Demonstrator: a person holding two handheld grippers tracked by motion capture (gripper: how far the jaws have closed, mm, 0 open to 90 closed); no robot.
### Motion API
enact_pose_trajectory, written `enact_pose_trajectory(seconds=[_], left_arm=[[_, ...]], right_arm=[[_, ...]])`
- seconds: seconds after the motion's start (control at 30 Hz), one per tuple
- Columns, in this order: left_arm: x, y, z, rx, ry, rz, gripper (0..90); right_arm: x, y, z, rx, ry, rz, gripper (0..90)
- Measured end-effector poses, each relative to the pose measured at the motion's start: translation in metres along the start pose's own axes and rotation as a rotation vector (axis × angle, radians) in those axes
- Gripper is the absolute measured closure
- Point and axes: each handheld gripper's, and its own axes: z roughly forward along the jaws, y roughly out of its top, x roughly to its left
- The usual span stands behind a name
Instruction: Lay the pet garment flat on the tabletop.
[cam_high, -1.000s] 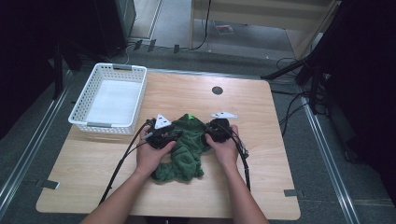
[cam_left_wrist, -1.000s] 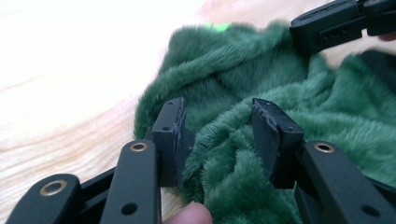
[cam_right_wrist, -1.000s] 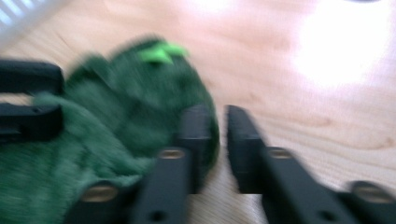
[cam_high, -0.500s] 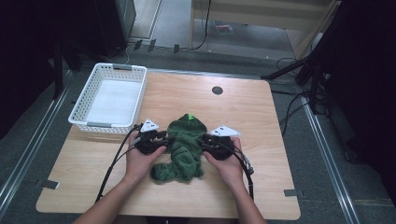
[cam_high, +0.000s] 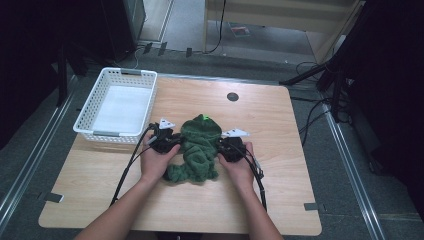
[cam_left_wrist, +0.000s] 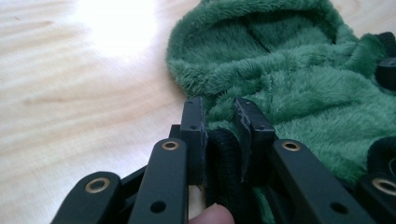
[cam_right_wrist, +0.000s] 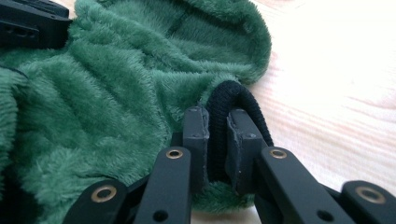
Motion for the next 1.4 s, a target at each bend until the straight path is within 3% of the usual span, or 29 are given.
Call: enact_pose_trajectory(seconds=[0.1,0.23,0.37,0.47,0.57,0.67,0.73,0.77,0.8,0.87,0.97,1.1,1.27,1.4], left_arm=[[0.003,-0.002,-0.006,-0.048,-0.043,-0.016,58.4],[0.0,-0.009,-0.031,-0.104,-0.066,0.015,48.4],[-0.004,-0.021,-0.061,-0.106,-0.111,0.014,47.0],[-0.007,-0.036,-0.078,-0.093,-0.129,0.006,46.9],[-0.015,-0.057,-0.085,-0.065,-0.145,0.038,47.3],[-0.017,-0.075,-0.085,-0.053,-0.158,0.062,49.1],[-0.017,-0.08,-0.083,-0.034,-0.168,0.051,52.1],[-0.018,-0.079,-0.085,-0.052,-0.164,0.064,52.8],[-0.019,-0.079,-0.085,-0.06,-0.15,0.07,53.7],[-0.019,-0.079,-0.083,-0.044,-0.15,0.062,56.9],[-0.018,-0.079,-0.083,-0.042,-0.156,0.053,59.9],[-0.019,-0.079,-0.083,-0.039,-0.148,0.067,67.4],[-0.021,-0.079,-0.083,-0.036,-0.137,0.087,70.8],[-0.02,-0.079,-0.083,-0.042,-0.146,0.081,70.2]], right_arm=[[0.002,0.005,-0.001,0.015,0.012,-0.002,67.7],[0.015,0.006,-0.027,-0.095,0.094,-0.018,63.2],[0.037,0.012,-0.047,-0.149,0.166,-0.059,61.9],[0.052,0.015,-0.049,-0.155,0.195,-0.082,58.8],[0.063,0.015,-0.041,-0.136,0.214,-0.082,52.1],[0.072,0.013,-0.029,-0.075,0.223,-0.094,42.1],[0.076,0.01,-0.02,-0.022,0.21,-0.123,43.6],[0.077,0.008,-0.018,-0.01,0.195,-0.139,52.2],[0.077,0.007,-0.018,-0.013,0.175,-0.145,61.4],[0.072,0.004,-0.023,-0.039,0.169,-0.131,70.3],[0.057,-0.002,-0.031,-0.046,0.191,-0.078,72.3],[0.034,-0.015,-0.042,-0.058,0.18,-0.015,82.6],[0.018,-0.024,-0.063,-0.109,0.191,0.039,85.2],[0.01,-0.039,-0.084,-0.115,0.193,0.078,85.1]])
